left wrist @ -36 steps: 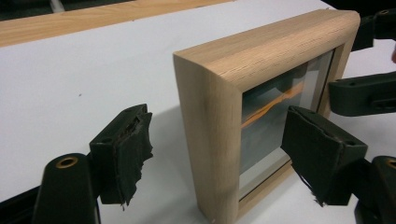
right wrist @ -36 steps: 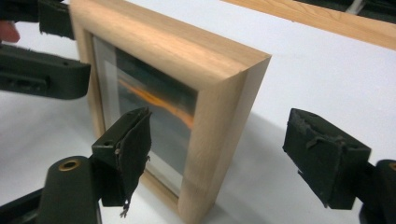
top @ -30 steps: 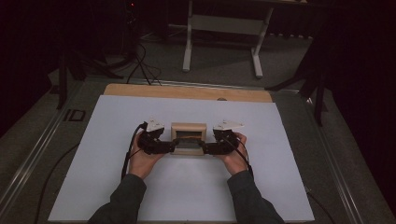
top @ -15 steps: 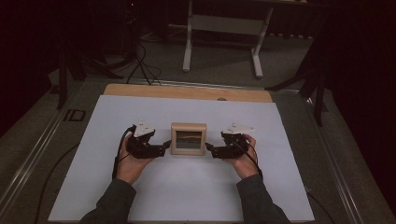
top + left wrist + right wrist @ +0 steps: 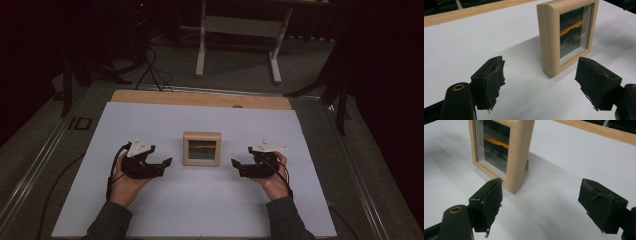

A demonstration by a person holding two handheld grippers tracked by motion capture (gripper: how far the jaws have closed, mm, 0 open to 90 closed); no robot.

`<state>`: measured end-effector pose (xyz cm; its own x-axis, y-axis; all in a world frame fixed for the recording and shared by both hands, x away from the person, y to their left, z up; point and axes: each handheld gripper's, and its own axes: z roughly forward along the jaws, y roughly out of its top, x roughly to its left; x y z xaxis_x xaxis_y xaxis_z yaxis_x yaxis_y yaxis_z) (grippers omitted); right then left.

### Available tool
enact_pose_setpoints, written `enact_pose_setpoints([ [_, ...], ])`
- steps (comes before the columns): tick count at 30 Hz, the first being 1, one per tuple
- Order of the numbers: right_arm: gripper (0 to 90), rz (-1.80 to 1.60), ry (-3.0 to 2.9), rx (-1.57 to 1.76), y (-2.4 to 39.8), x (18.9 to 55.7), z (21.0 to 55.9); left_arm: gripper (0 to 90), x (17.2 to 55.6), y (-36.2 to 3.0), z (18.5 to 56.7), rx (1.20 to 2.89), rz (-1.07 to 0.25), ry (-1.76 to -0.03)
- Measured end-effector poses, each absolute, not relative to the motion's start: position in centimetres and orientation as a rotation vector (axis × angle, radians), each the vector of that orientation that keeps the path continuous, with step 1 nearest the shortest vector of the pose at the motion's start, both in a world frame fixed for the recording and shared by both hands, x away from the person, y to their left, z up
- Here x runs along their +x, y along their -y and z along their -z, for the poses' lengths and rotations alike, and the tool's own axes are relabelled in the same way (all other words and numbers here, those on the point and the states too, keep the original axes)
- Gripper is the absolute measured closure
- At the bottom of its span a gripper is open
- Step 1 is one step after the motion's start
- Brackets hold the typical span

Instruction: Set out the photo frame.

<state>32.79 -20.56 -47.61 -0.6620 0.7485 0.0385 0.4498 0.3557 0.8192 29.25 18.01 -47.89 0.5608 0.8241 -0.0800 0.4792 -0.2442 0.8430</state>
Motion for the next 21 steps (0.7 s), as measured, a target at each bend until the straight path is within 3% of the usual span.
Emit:
enact_pose_setpoints([
  [21,20.4,-1.219,-2.196,1.072,26.6,28.6,49.1,23.6,25.5,-23.6,50.0,1.829,-0.545,-1.141],
])
